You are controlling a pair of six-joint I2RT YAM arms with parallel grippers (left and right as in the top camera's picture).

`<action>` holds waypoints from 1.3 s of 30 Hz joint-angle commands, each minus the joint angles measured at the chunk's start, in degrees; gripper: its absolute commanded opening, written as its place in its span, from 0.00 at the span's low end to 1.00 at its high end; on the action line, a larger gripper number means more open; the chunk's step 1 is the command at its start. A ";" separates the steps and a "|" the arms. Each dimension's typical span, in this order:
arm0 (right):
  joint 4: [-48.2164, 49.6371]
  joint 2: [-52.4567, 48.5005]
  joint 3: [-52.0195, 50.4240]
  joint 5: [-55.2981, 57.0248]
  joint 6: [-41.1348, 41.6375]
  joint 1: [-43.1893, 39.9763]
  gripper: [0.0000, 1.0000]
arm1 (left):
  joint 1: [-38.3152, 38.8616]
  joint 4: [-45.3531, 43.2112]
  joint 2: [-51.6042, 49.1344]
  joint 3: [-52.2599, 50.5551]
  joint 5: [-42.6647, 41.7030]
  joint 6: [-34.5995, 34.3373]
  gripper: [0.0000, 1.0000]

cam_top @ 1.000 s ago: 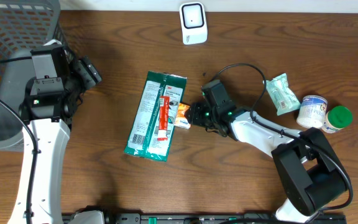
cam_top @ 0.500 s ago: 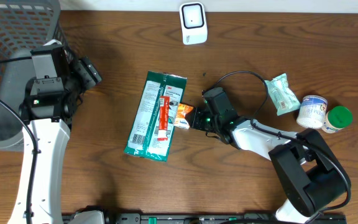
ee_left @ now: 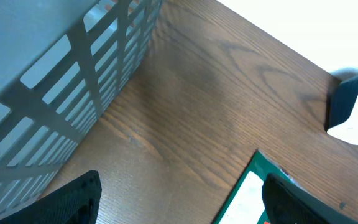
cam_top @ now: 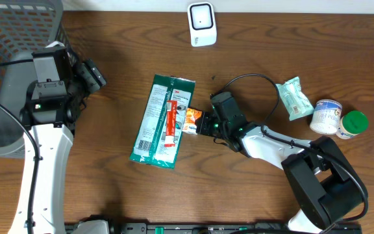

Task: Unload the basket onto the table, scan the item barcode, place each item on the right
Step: 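Grasp the orange box with the right gripper and lift it, then carry the orange box up toward the scanner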

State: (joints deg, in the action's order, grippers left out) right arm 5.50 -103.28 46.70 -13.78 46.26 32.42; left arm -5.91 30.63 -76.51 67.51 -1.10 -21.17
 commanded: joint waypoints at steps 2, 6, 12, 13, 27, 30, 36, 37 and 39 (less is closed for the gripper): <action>0.24 2.19 -1.49 -8.15 -6.56 -1.53 0.01 | -0.24 0.00 -0.31 0.63 0.52 0.09 0.84; -0.26 6.75 -1.49 -14.34 -9.03 -3.54 0.01 | -0.24 0.00 -0.31 0.63 0.52 0.09 0.84; -2.54 14.25 -1.49 -26.01 -10.78 -7.67 0.01 | -0.24 -0.02 -0.31 0.63 0.52 0.09 0.84; -2.47 14.51 -1.49 -27.52 -10.78 -8.09 0.01 | -0.24 -0.02 -0.31 0.63 0.52 0.07 0.84; 8.85 15.21 -1.51 -75.65 -12.04 -25.88 0.01 | -0.24 -0.02 -0.31 0.63 0.52 0.09 0.84; 8.85 15.23 -1.51 -75.65 -11.06 -26.93 0.01 | -0.24 -0.02 -0.31 0.63 0.52 0.09 0.84; 8.92 15.45 -1.49 -75.67 -3.13 -26.97 0.01 | -0.24 -0.02 -0.31 0.63 0.52 0.09 0.84; 8.92 15.56 -1.49 -75.67 -3.02 -26.97 0.01 | -0.24 0.00 -0.31 0.63 0.52 0.09 0.84; 8.96 15.89 -1.49 -75.67 -2.99 -26.97 0.01 | -0.24 0.00 -0.31 0.63 0.52 0.07 0.84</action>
State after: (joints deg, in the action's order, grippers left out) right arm 14.41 -89.06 45.10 -87.83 41.34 5.69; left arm -5.91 30.63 -76.51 67.51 -1.10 -21.17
